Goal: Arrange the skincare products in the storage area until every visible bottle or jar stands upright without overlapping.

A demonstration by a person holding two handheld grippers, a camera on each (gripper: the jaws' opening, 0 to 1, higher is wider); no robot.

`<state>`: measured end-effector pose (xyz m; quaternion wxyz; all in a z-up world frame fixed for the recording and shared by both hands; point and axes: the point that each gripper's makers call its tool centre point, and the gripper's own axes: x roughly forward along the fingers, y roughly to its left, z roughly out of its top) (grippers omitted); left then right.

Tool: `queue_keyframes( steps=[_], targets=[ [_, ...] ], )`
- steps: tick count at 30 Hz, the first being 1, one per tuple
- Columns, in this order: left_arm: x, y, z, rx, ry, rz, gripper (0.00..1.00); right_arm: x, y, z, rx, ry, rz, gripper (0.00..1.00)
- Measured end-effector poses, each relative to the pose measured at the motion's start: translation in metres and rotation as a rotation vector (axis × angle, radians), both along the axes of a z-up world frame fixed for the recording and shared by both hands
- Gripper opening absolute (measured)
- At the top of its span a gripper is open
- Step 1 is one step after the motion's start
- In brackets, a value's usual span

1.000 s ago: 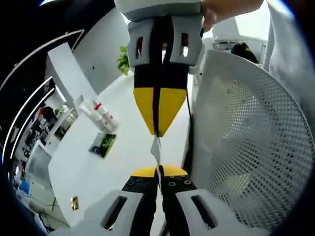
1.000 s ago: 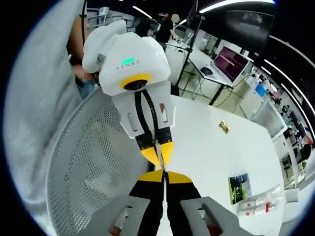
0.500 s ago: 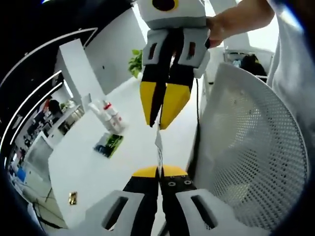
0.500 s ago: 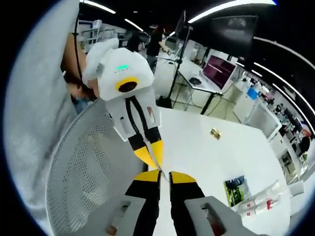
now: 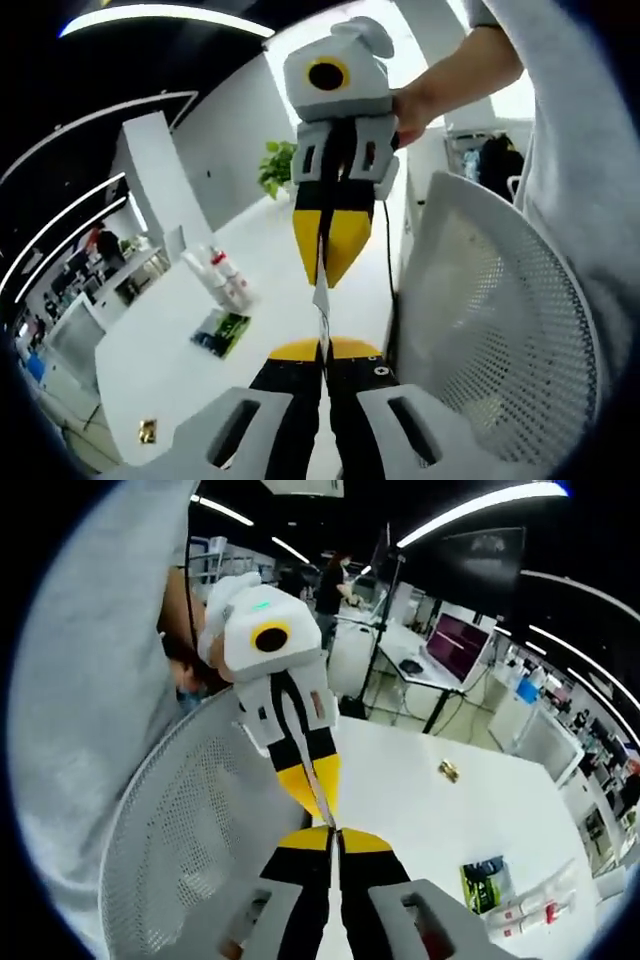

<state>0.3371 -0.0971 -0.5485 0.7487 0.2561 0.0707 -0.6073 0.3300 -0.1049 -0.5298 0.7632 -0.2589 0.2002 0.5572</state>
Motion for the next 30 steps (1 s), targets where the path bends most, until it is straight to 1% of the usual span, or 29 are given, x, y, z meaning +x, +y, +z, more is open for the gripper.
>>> queue_keyframes(
  steps=[1,3,4,5,6,7,8,9,10,11,12,13,14,16,17,19,20,22,23,24,25,26,27,28,29,30],
  targets=[
    [-0.001,0.000,0.000,-0.009,0.032,0.007,0.00,-0.001,0.000,0.000,0.028,0.029,-0.011,0.00],
    [0.002,0.000,0.001,-0.022,0.053,0.019,0.00,0.003,-0.001,0.005,0.100,0.080,-0.053,0.00],
    [0.002,0.000,0.002,-0.036,0.073,0.027,0.00,0.004,0.000,0.010,0.149,0.114,-0.073,0.00],
    [0.001,-0.001,0.006,-0.064,0.113,0.032,0.00,0.005,0.002,0.018,0.243,0.181,-0.103,0.00],
    [0.000,-0.001,0.009,-0.093,0.156,0.037,0.00,0.009,0.000,0.026,0.309,0.218,-0.121,0.00],
    [-0.002,-0.001,0.016,-0.141,0.259,0.057,0.00,0.012,0.000,0.030,0.349,0.244,-0.131,0.00],
    [-0.002,-0.001,0.018,-0.165,0.318,0.063,0.00,0.011,0.001,0.036,0.406,0.314,-0.138,0.00],
    [0.002,0.001,0.023,-0.192,0.352,0.074,0.00,0.012,0.002,0.040,0.436,0.330,-0.138,0.00],
    [0.004,0.003,0.025,-0.206,0.377,0.086,0.00,0.011,0.004,0.043,0.456,0.344,-0.112,0.00],
    [0.003,0.003,0.026,-0.217,0.409,0.088,0.00,0.013,0.005,0.044,0.460,0.351,-0.108,0.00],
    [0.003,0.003,0.027,-0.226,0.426,0.086,0.00,0.016,0.006,0.045,0.461,0.340,-0.100,0.00],
    [0.003,0.004,0.028,-0.223,0.415,0.079,0.00,0.017,0.007,0.047,0.460,0.330,-0.082,0.00],
    [0.001,0.003,0.030,-0.235,0.429,0.071,0.00,0.019,0.009,0.048,0.461,0.326,-0.072,0.00],
    [-0.001,0.002,0.030,-0.234,0.434,0.066,0.00,0.016,0.012,0.048,0.475,0.372,-0.029,0.00],
    [-0.001,0.002,0.029,-0.232,0.434,0.066,0.00,0.019,0.012,0.047,0.472,0.369,-0.030,0.00],
    [-0.003,0.001,0.029,-0.231,0.442,0.056,0.00,0.020,0.014,0.047,0.471,0.381,-0.004,0.00],
    [-0.003,0.001,0.031,-0.236,0.437,0.054,0.00,0.017,0.017,0.048,0.474,0.411,0.022,0.00],
    [-0.003,0.001,0.032,-0.242,0.444,0.052,0.00,0.015,0.021,0.048,0.483,0.429,0.051,0.00],
    [-0.003,0.001,0.033,-0.247,0.439,0.052,0.00,0.013,0.022,0.047,0.478,0.441,0.060,0.00],
    [-0.002,0.001,0.032,-0.243,0.442,0.053,0.00,0.014,0.022,0.045,0.464,0.426,0.070,0.00],
    [-0.002,0.001,0.032,-0.245,0.446,0.053,0.00,0.015,0.022,0.045,0.469,0.436,0.071,0.00],
    [-0.002,0.001,0.032,-0.247,0.446,0.054,0.00,0.012,0.023,0.047,0.478,0.471,0.083,0.00],
    [-0.001,0.001,0.033,-0.250,0.438,0.057,0.00,0.014,0.022,0.048,0.498,0.529,0.046,0.00],
    [0.002,0.001,0.034,-0.257,0.416,0.060,0.00,0.015,0.021,0.049,0.515,0.561,0.036,0.00],
    [0.005,0.002,0.036,-0.259,0.351,0.052,0.00,0.019,0.020,0.049,0.528,0.599,0.014,0.00],
    [0.007,0.003,0.036,-0.256,0.330,0.066,0.01,0.023,0.020,0.050,0.544,0.607,0.001,0.00]
  ],
)
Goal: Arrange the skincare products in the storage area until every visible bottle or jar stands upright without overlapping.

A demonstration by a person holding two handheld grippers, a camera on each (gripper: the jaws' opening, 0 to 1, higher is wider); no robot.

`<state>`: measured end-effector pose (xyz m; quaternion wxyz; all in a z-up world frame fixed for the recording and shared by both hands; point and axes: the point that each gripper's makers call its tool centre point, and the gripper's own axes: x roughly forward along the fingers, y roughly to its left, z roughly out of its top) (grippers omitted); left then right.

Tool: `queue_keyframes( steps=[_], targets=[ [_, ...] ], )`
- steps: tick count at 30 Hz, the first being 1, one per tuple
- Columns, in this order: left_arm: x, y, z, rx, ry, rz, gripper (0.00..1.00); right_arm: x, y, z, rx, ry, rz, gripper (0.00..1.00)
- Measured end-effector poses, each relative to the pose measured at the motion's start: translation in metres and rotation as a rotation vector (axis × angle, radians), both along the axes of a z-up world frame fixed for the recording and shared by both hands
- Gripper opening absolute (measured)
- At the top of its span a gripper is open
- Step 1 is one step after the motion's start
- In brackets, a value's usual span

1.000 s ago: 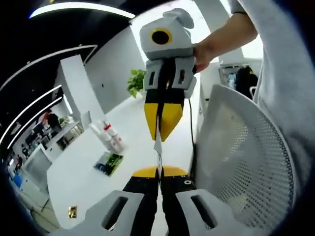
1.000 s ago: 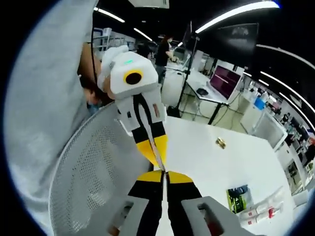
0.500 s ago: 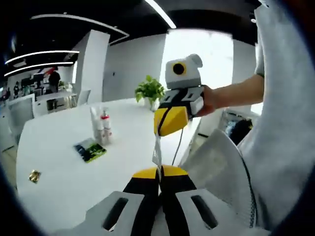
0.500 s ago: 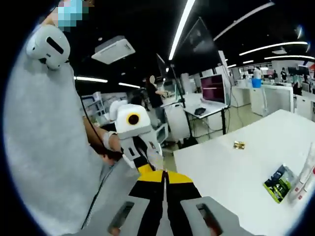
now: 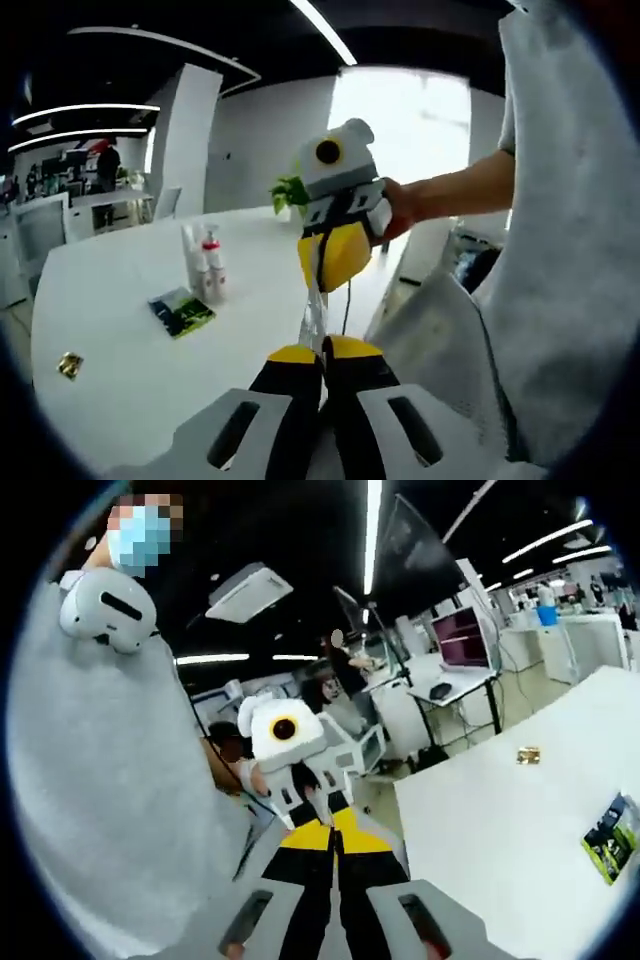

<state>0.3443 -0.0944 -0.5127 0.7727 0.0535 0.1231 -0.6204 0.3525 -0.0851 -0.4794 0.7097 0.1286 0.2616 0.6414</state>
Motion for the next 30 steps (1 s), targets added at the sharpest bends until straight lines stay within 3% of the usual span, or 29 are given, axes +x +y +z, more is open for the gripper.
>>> queue_keyframes(
  steps=[3,6,9,13,17,18,24,27,30],
  targets=[
    [0.008,0.005,-0.014,0.076,-0.009,0.051,0.05,0.015,-0.003,0.006,0.052,0.048,-0.055,0.00],
    [0.015,0.007,-0.025,0.140,-0.043,0.085,0.00,0.032,-0.008,0.015,0.103,0.091,-0.106,0.00],
    [0.021,0.010,-0.037,0.206,-0.055,0.125,0.00,0.049,-0.011,0.018,0.098,0.078,-0.130,0.00],
    [0.029,0.019,-0.054,0.310,-0.068,0.167,0.00,0.073,-0.011,0.016,0.064,0.055,-0.178,0.00],
    [0.030,0.018,-0.061,0.341,-0.082,0.168,0.00,0.101,-0.011,0.004,0.002,0.047,-0.227,0.00],
    [0.032,0.019,-0.063,0.353,-0.082,0.177,0.00,0.117,-0.013,-0.004,-0.049,0.050,-0.270,0.00],
    [0.041,0.028,-0.070,0.395,-0.083,0.223,0.00,0.163,-0.013,-0.020,-0.120,0.122,-0.343,0.00],
    [0.058,0.041,-0.067,0.394,-0.087,0.330,0.00,0.190,-0.015,-0.029,-0.149,0.147,-0.381,0.00],
    [0.061,0.046,-0.071,0.418,-0.086,0.345,0.00,0.214,-0.017,-0.036,-0.174,0.176,-0.428,0.00]
  ],
)
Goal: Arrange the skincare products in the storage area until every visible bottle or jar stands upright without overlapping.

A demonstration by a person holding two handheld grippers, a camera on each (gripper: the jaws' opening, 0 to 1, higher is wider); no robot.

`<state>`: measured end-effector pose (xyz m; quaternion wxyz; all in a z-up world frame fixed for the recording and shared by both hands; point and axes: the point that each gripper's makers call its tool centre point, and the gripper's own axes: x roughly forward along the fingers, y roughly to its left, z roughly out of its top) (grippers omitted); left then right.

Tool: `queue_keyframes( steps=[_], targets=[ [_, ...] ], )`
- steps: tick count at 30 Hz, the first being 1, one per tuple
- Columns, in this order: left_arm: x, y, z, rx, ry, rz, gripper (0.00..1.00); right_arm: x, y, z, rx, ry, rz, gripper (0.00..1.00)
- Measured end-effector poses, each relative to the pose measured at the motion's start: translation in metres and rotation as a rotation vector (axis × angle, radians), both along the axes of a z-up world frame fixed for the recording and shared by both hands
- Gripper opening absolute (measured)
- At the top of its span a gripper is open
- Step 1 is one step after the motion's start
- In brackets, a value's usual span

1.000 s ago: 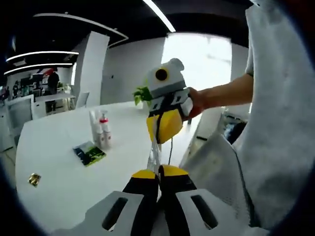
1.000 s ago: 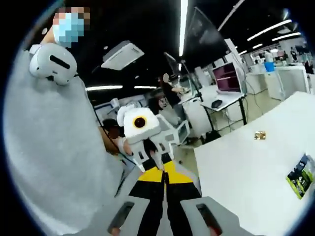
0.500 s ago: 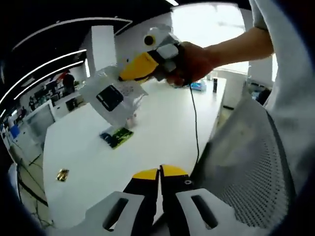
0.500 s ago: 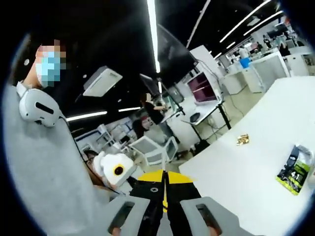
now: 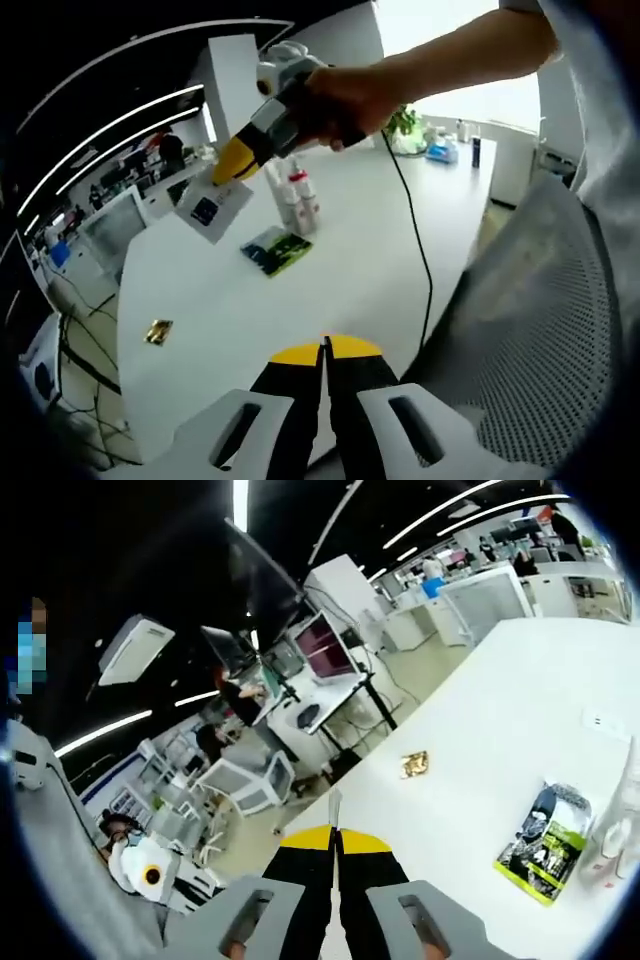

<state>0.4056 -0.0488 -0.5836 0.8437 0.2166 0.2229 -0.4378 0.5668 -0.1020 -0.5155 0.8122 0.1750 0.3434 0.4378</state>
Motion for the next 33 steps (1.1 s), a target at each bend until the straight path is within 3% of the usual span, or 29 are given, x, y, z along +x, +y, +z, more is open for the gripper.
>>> queue_keyframes(
  steps=[12,16,19,23,33],
  targets=[
    [-0.003,0.004,-0.014,0.097,-0.004,-0.007,0.00,0.083,-0.005,-0.040,-0.114,0.118,-0.129,0.00],
    [0.000,0.007,-0.013,0.104,-0.007,0.008,0.00,0.103,-0.006,-0.065,-0.154,0.181,-0.161,0.00],
    [0.000,0.008,-0.014,0.109,-0.007,0.011,0.00,0.119,-0.013,-0.087,-0.148,0.261,-0.238,0.00],
    [0.001,0.009,-0.014,0.111,-0.008,0.016,0.00,0.133,-0.022,-0.106,-0.165,0.312,-0.290,0.00],
    [0.003,0.013,-0.017,0.121,-0.002,0.036,0.00,0.147,-0.033,-0.138,-0.253,0.353,-0.317,0.00]
  ],
)
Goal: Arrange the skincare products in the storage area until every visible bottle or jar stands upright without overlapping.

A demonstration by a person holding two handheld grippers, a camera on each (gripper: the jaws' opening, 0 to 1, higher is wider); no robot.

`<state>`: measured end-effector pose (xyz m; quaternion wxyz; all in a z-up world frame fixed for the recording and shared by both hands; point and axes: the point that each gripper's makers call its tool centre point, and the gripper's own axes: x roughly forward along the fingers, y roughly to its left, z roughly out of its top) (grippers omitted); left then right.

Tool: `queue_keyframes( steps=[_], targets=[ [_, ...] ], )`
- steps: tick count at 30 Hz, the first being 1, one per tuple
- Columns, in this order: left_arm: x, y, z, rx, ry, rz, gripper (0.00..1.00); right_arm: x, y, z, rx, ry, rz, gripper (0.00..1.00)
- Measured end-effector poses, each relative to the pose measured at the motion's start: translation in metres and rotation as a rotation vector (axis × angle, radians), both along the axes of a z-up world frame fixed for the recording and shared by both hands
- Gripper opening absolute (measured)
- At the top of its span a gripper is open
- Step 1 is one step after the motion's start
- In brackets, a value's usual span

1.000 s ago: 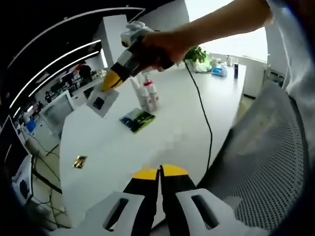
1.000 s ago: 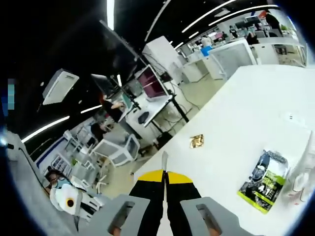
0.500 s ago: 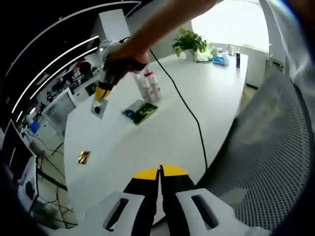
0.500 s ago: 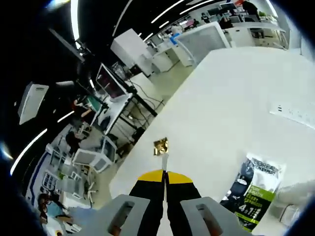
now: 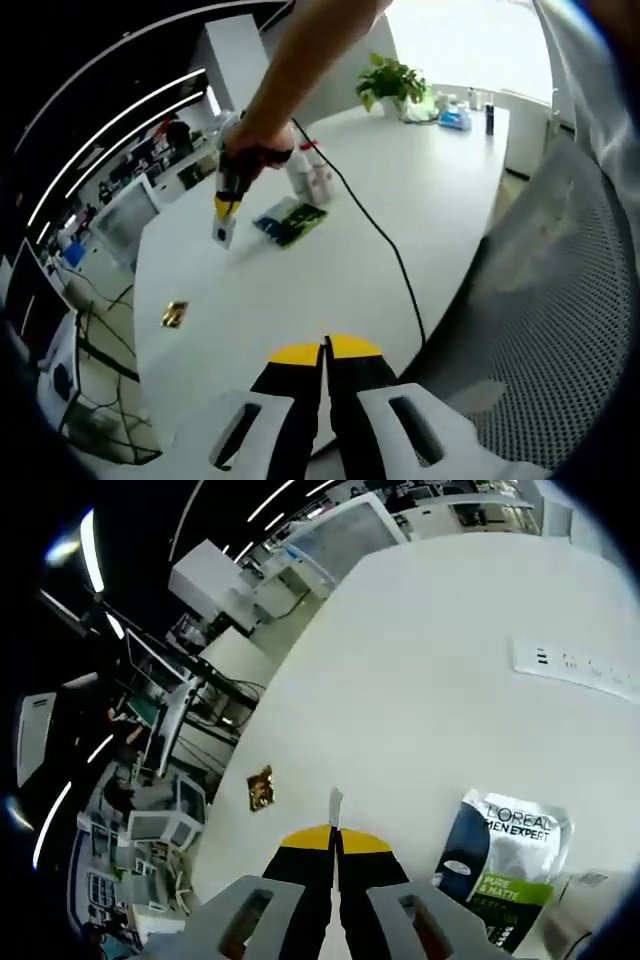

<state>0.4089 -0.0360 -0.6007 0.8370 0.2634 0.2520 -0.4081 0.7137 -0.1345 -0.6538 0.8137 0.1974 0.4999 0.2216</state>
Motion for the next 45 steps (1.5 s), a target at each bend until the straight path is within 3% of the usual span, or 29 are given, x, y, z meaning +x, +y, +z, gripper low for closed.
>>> queue_keyframes(
  steps=[3,5,8,14,17,19,24,45],
  targets=[
    [-0.003,-0.001,0.000,-0.009,0.020,-0.003,0.00,0.002,-0.005,-0.012,-0.024,0.020,-0.008,0.00],
    [-0.005,-0.003,0.003,-0.035,0.026,-0.009,0.00,0.002,-0.007,-0.019,0.007,0.064,-0.049,0.00],
    [-0.005,-0.003,0.004,-0.042,0.024,-0.006,0.00,0.004,-0.011,-0.027,0.002,0.071,-0.068,0.00],
    [-0.005,-0.003,0.002,-0.036,0.037,-0.003,0.00,0.003,-0.023,-0.047,-0.127,0.081,-0.034,0.00],
    [-0.004,-0.002,0.001,-0.035,0.041,0.002,0.00,-0.002,-0.031,-0.057,-0.231,0.082,0.057,0.00],
    [-0.005,-0.002,0.000,-0.032,0.045,0.000,0.00,-0.001,-0.031,-0.059,-0.258,0.066,0.083,0.00],
    [-0.008,-0.004,-0.002,-0.025,0.057,-0.015,0.00,-0.001,-0.031,-0.060,-0.224,0.084,0.039,0.00],
    [-0.009,-0.003,-0.003,-0.018,0.063,-0.010,0.00,0.009,-0.039,-0.065,-0.313,0.048,0.031,0.03]
  ],
)
